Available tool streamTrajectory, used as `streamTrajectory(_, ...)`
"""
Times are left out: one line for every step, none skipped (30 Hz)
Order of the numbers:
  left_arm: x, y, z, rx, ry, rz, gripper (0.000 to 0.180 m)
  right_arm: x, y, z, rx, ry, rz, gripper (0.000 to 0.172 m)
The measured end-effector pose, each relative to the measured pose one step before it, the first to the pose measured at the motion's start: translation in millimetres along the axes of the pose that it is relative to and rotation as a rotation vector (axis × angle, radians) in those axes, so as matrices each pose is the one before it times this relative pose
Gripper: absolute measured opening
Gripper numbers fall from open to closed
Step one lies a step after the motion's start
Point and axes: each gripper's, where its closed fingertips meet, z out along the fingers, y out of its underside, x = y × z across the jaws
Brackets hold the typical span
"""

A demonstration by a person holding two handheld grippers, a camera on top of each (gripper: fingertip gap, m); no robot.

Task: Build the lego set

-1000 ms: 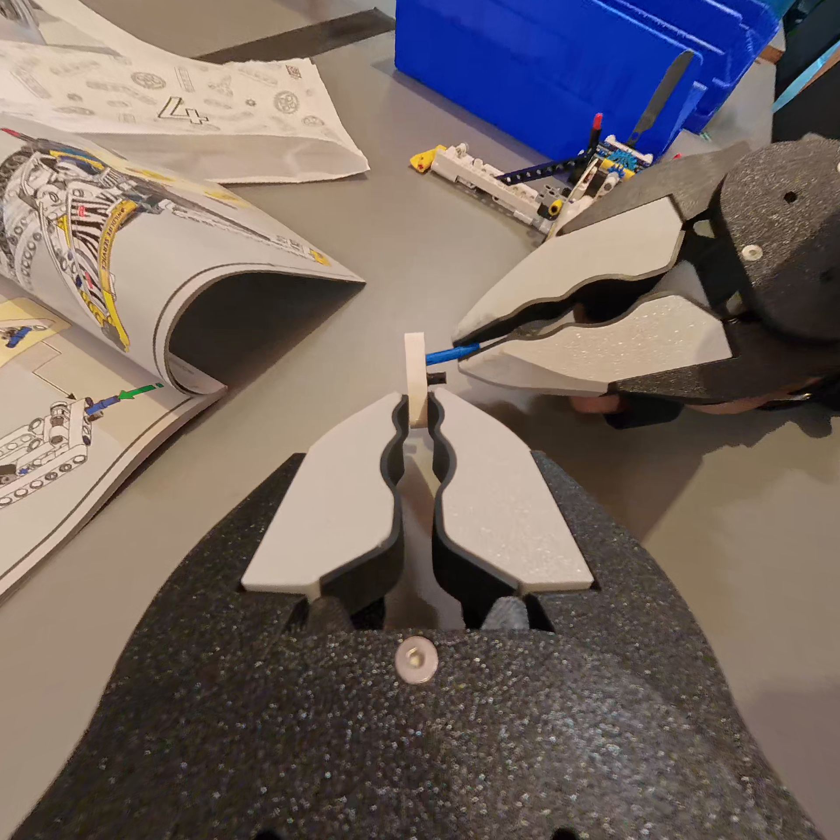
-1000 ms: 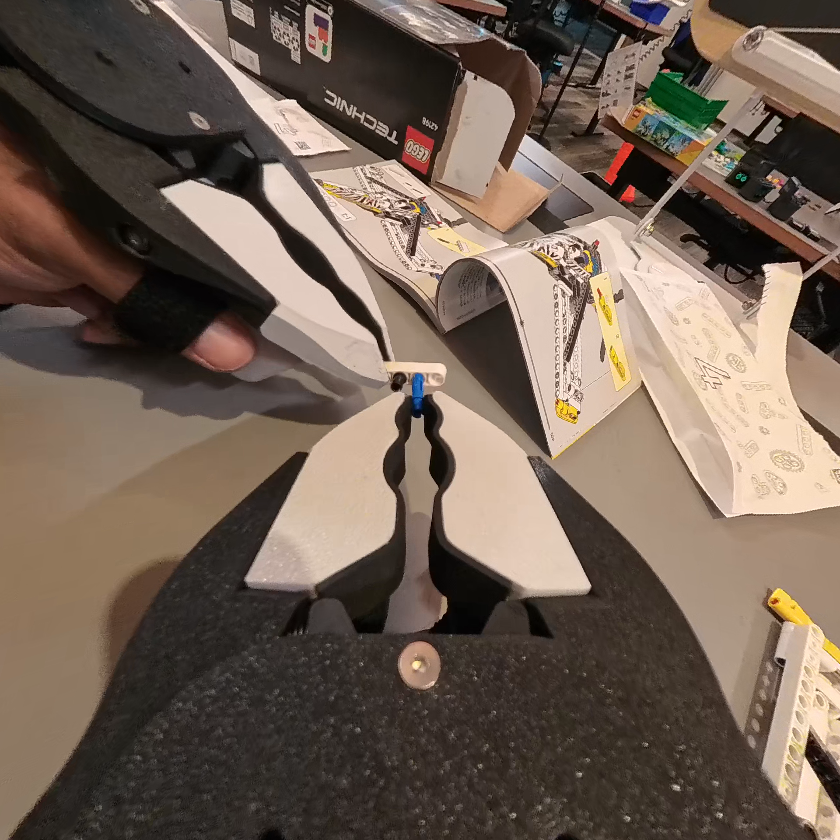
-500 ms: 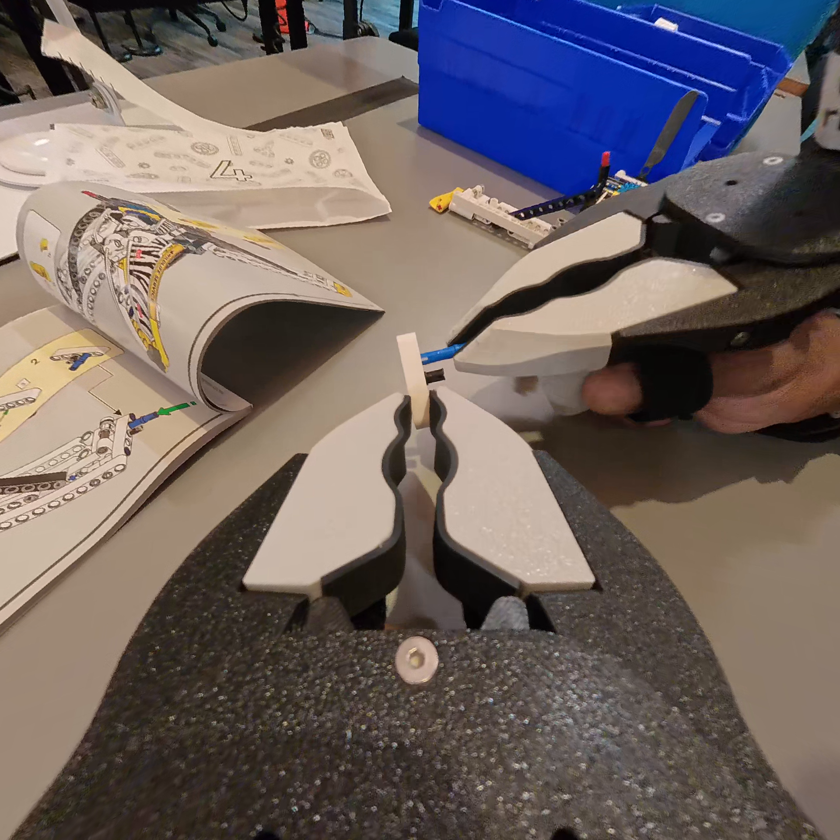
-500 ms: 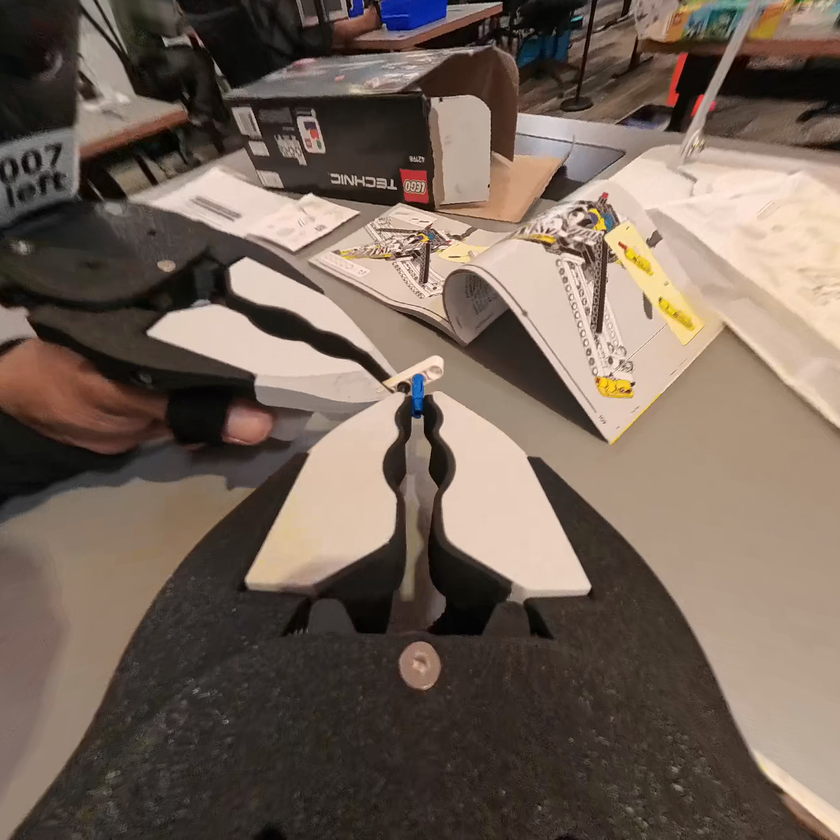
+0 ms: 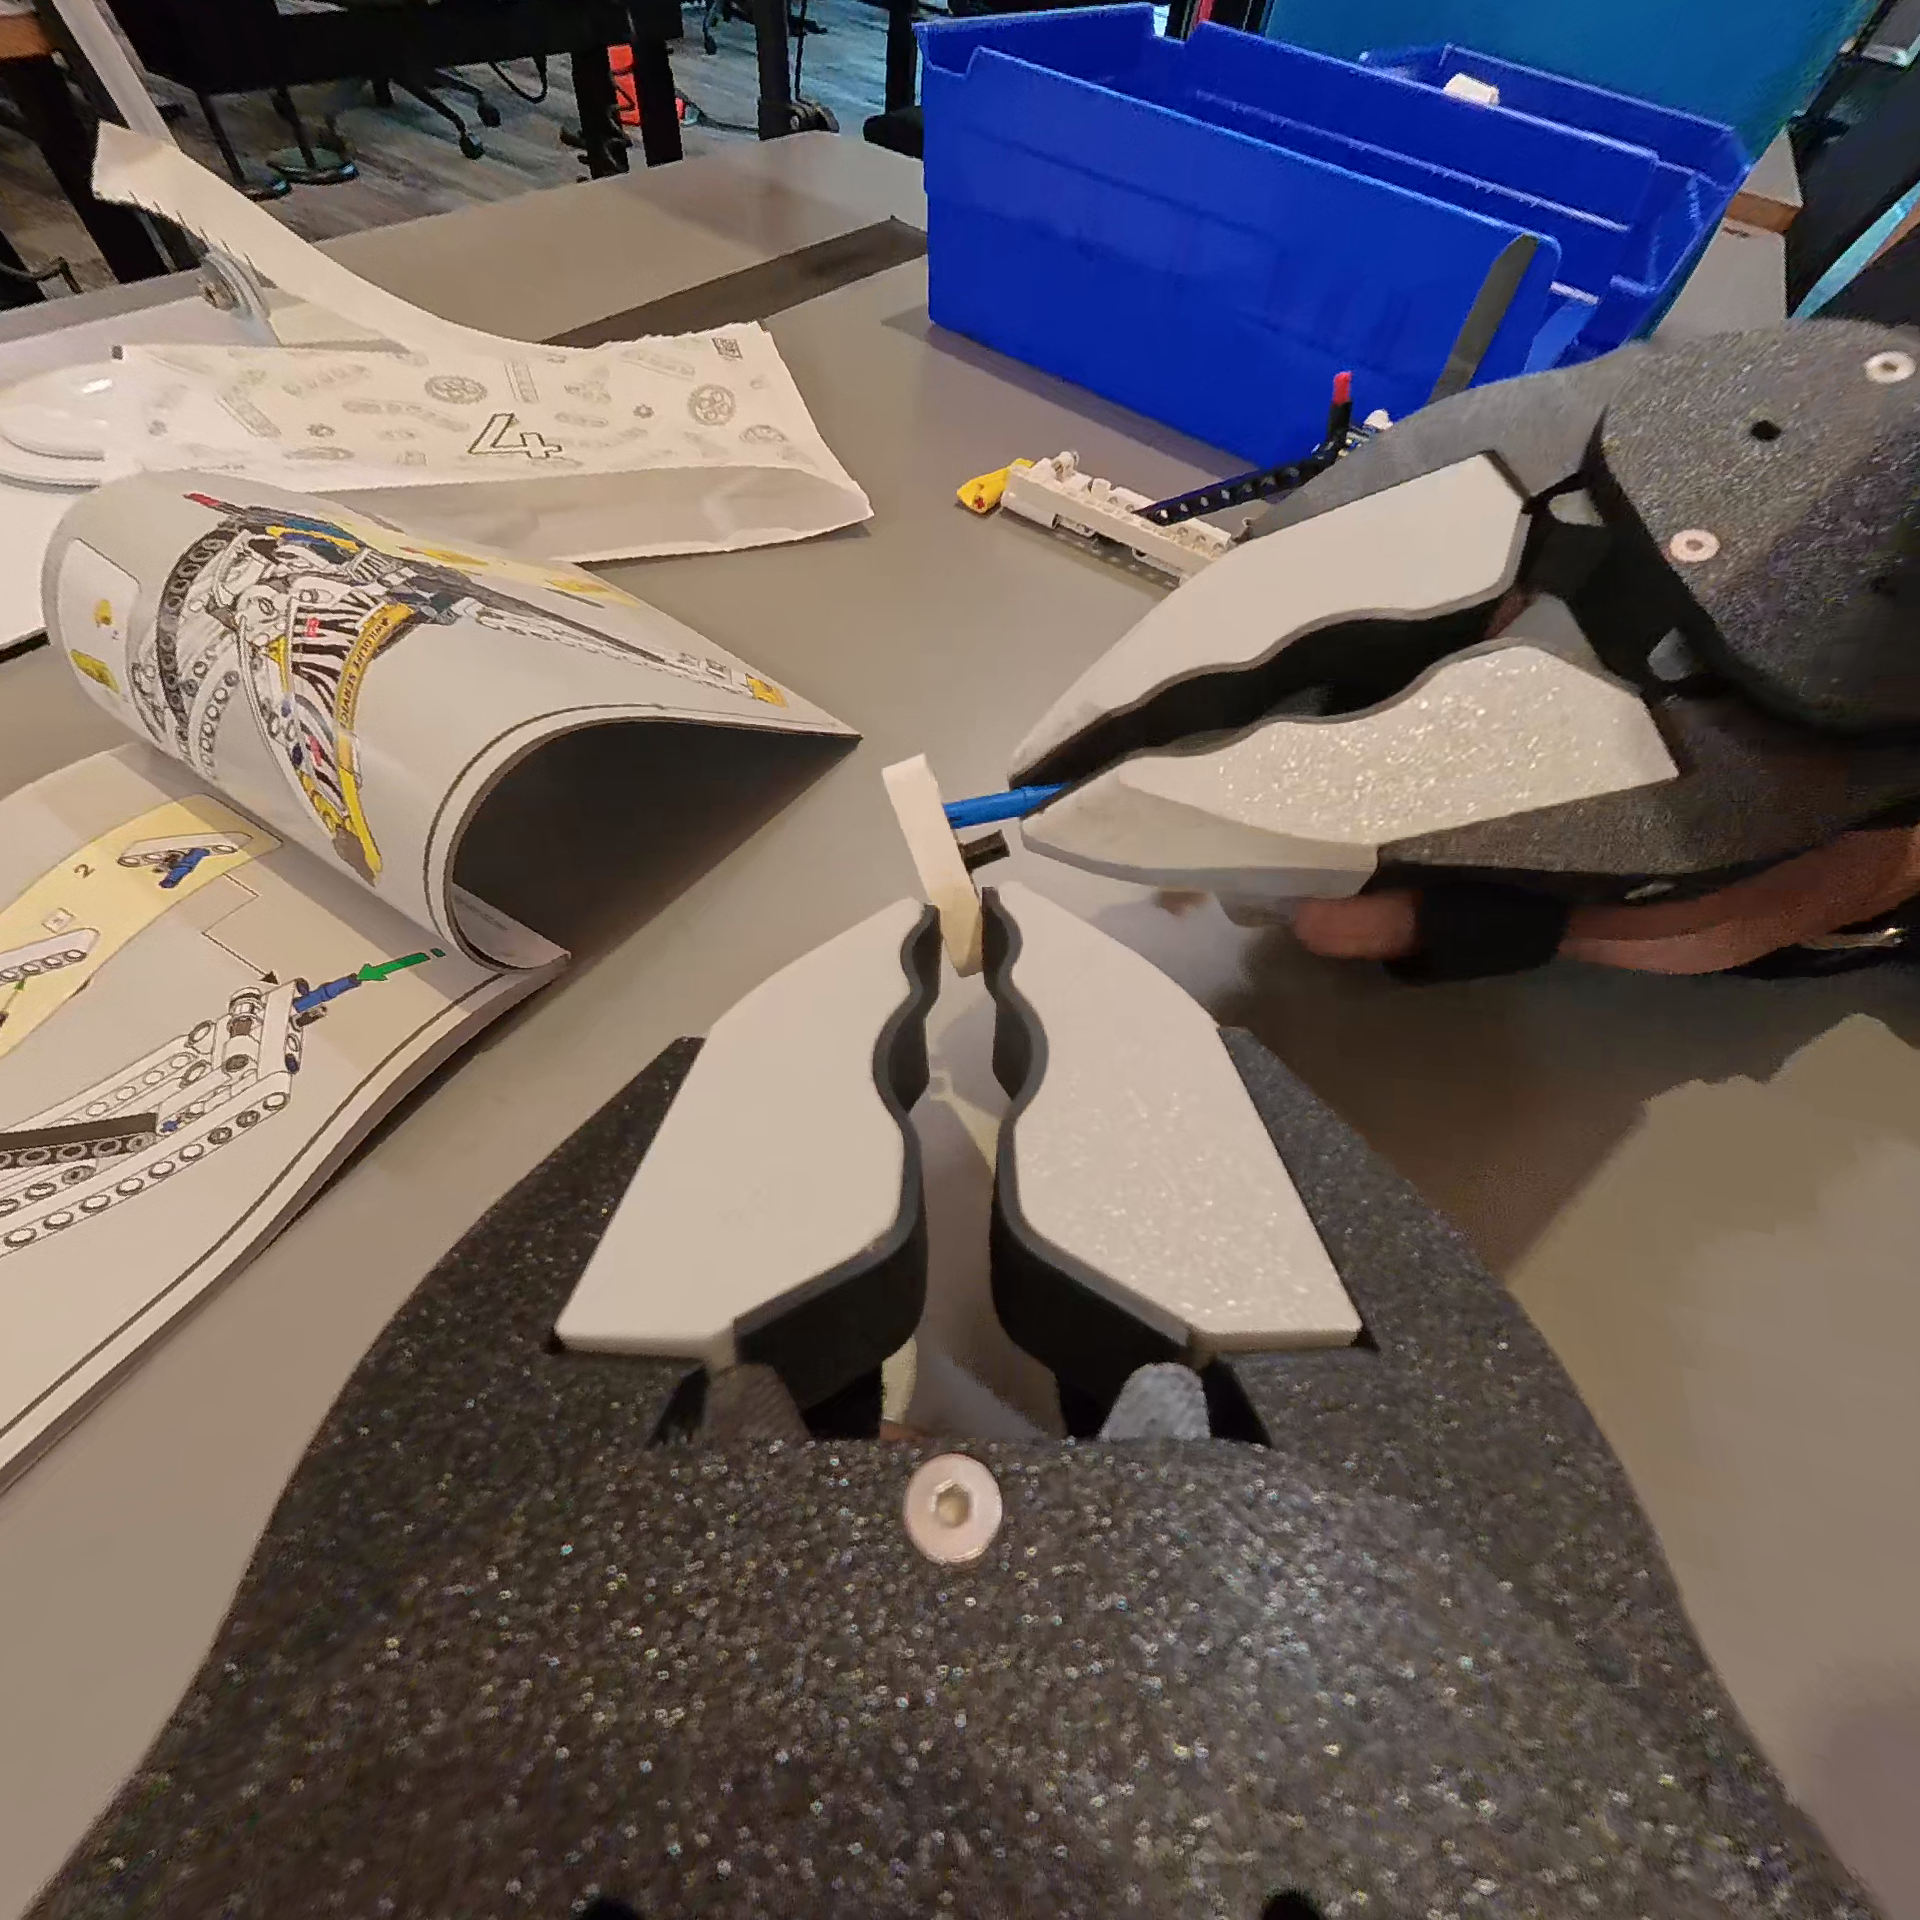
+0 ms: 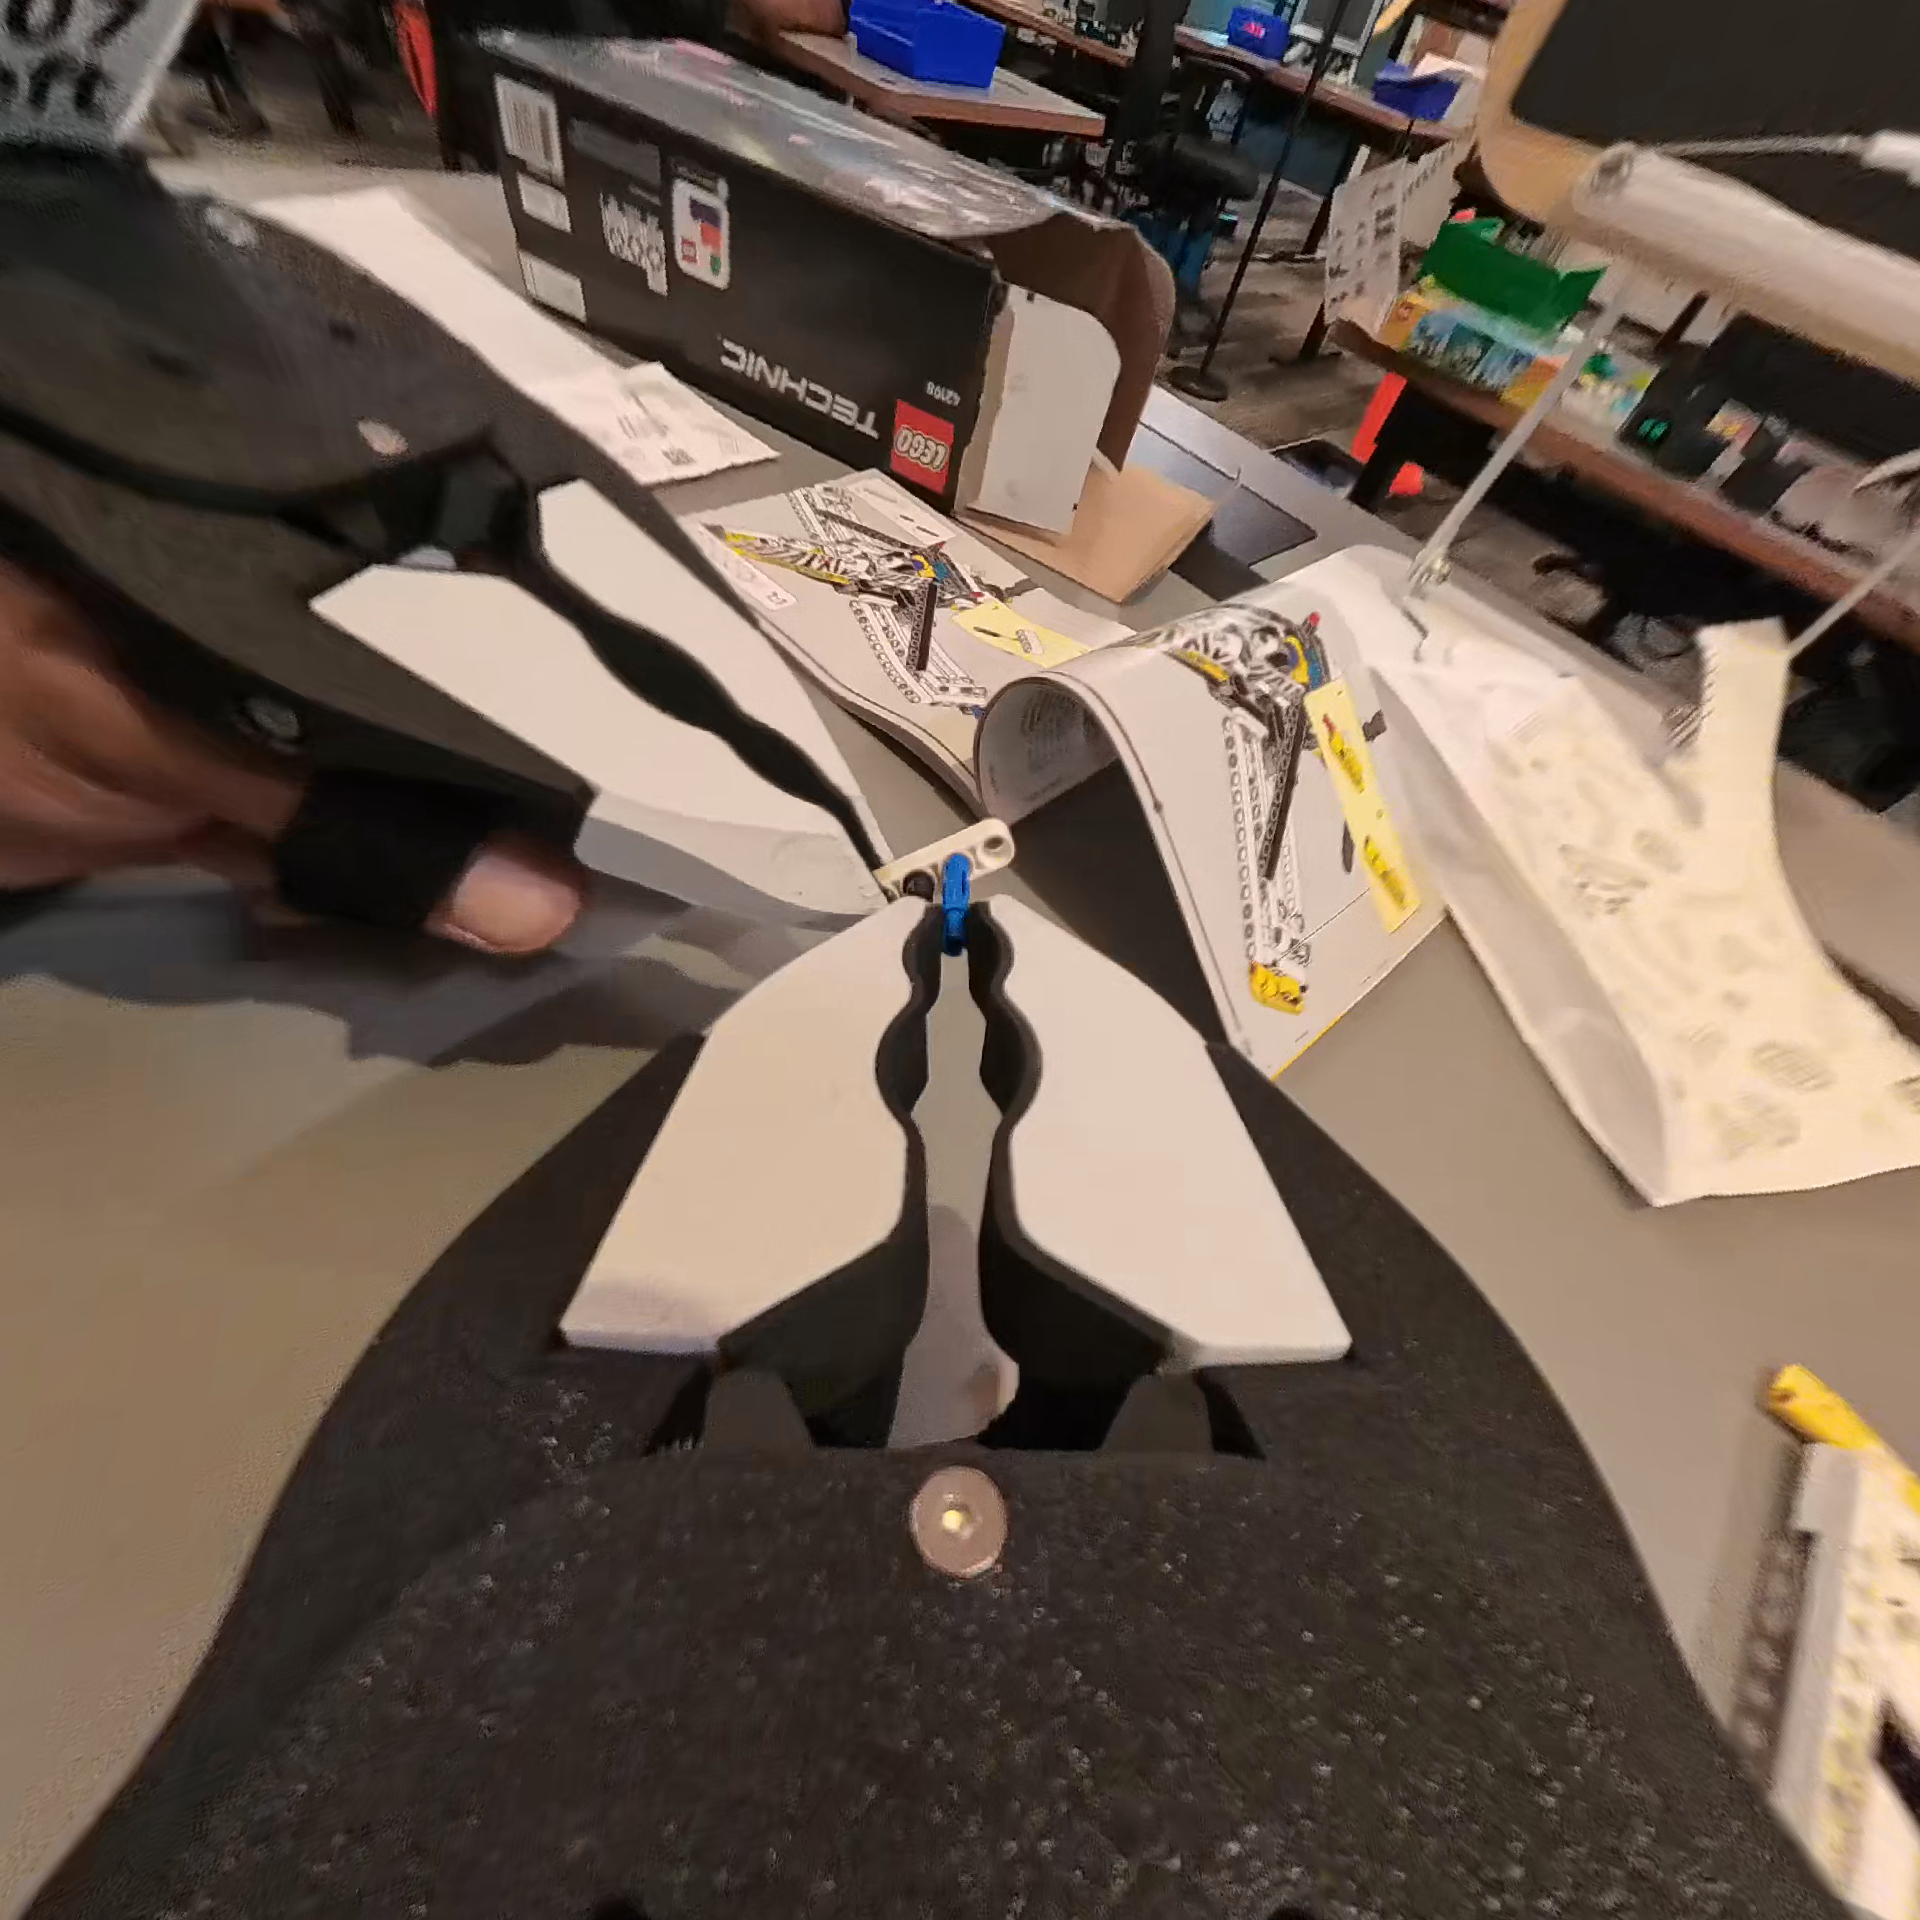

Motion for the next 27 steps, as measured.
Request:
streamTrajectory(-0.29, 0.47, -0.05, -0.0035, -0.0035, 0.0099, 0.007, -0.34, 0.02, 0.59, -0.0054, 0.0100, -0.0409, 0.004)
streamTrajectory(-0.29, 0.01, -0.17, 0.0006, -0.0034, 0.0101, 0.007, -0.04, 0.02, 0.38, -0.0027, 0.0045, -0.0254, 0.004)
streamTrajectory(-0.29, 0.03, -0.16, -0.0008, -0.0040, 0.0113, 0.007, -0.09, -0.05, 0.19, -0.0020, -0.0050, -0.0003, 0.004)
streamTrajectory(-0.54, 0.02, -0.13, -0.0015, -0.0081, 0.0179, 0.007, 0.05, 0.52, 0.20, -0.0033, -0.0161, 0.0288, 0.004)
streamTrajectory(-0.84, 0.44, -0.03, -0.0042, -0.0114, 0.0254, 0.007, 0.19, 1.18, 0.53, -0.0042, -0.0278, 0.0576, 0.004)
streamTrajectory(-1.25, 0.89, 0.13, -0.0059, -0.0152, 0.0318, 0.007, 0.26, 1.65, 0.56, -0.0044, -0.0359, 0.0758, 0.004)
streamTrajectory(-1.01, 0.70, 0.13, -0.0042, -0.0154, 0.0350, 0.007, 0.21, 1.85, 0.49, -0.0049, -0.0397, 0.0842, 0.004)
streamTrajectory(-0.33, 0.49, 0.20, -0.0024, -0.0102, 0.0336, 0.007, 0.24, 1.49, 0.28, -0.0031, -0.0413, 0.0909, 0.004)
streamTrajectory(0.09, 0.05, 0.24, 0.0011, -0.0075, 0.0277, 0.007, 0.20, 0.66, -0.06, 0.0022, -0.0410, 0.0921, 0.004)
streamTrajectory(0.21, 0.00, 0.21, 0.0022, -0.0034, 0.0186, 0.007, 0.03, -0.07, -0.36, 0.0061, -0.0372, 0.0843, 0.004)
streamTrajectory(0.38, -0.54, -0.02, 0.0058, 0.0008, 0.0062, 0.007, -0.02, -0.14, -0.57, 0.0076, -0.0303, 0.0730, 0.005)
streamTrajectory(0.39, -0.44, -0.06, 0.0060, 0.0042, 0.0005, 0.007, -0.20, -0.23, -0.52, 0.0087, -0.0237, 0.0609, 0.004)
streamTrajectory(0.42, -0.40, -0.02, 0.0053, 0.0047, 0.0013, 0.007, -0.35, -0.20, -0.55, 0.0088, -0.0187, 0.0532, 0.004)
streamTrajectory(0.36, -0.78, -0.27, 0.0085, 0.0051, -0.0019, 0.007, -0.58, -0.53, -0.58, 0.0112, -0.0144, 0.0398, 0.004)
streamTrajectory(0.44, -0.77, -0.07, 0.0056, 0.0084, -0.0158, 0.007, -0.61, -0.63, -0.55, 0.0093, -0.0021, 0.0041, 0.004)
streamTrajectory(0.39, -0.58, -0.16, 0.0048, 0.0118, -0.0249, 0.007, -0.56, -0.68, -0.38, 0.0055, 0.0139, -0.0395, 0.004)
streamTrajectory(0.28, -0.73, -0.31, 0.0063, 0.0137, -0.0293, 0.007, -0.76, -0.78, -0.24, 0.0034, 0.0211, -0.0603, 0.004)
streamTrajectory(0.43, -1.09, -0.66, 0.0077, 0.0156, -0.0317, 0.007, -1.01, -1.01, -0.27, 0.0026, 0.0224, -0.0675, 0.005)
streamTrajectory(0.26, -1.48, -0.68, 0.0094, 0.0126, -0.0246, 0.007, -0.88, -1.09, -0.28, 0.0023, 0.0230, -0.0712, 0.005)
streamTrajectory(0.20, -0.61, -0.49, 0.0029, 0.0090, -0.0153, 0.007, -0.80, -1.24, -0.19, 0.0005, 0.0188, -0.0573, 0.004)
streamTrajectory(0.15, -0.16, -0.24, 0.0002, 0.0040, -0.0024, 0.007, -0.57, -0.93, -0.05, -0.0018, 0.0132, -0.0420, 0.004)
streamTrajectory(0.24, 0.25, 0.00, -0.0021, 0.0000, 0.0070, 0.007, -0.37, -0.60, -0.01, -0.0027, 0.0111, -0.0363, 0.004)
streamTrajectory(0.19, 0.60, 0.19, -0.0050, -0.0030, 0.0106, 0.007, -0.28, -0.15, 0.10, -0.0041, 0.0148, -0.0400, 0.004)
streamTrajectory(0.27, 0.14, 0.09, -0.0024, -0.0038, 0.0101, 0.007, -0.28, -0.39, -0.01, -0.0016, 0.0165, -0.0354, 0.004)
streamTrajectory(0.21, 0.25, 0.10, -0.0026, -0.0044, 0.0100, 0.007, -0.46, -0.66, 0.02, 0.0013, 0.0119, -0.0177, 0.004)
streamTrajectory(-0.07, 0.28, 0.13, -0.0033, -0.0079, 0.0150, 0.007, -0.73, -0.62, 0.24, 0.0032, 0.0018, 0.0092, 0.004)
streamTrajectory(-0.30, 0.23, 0.14, -0.0037, -0.0135, 0.0225, 0.007, -0.70, -0.18, 0.41, 0.0034, -0.0126, 0.0485, 0.004)
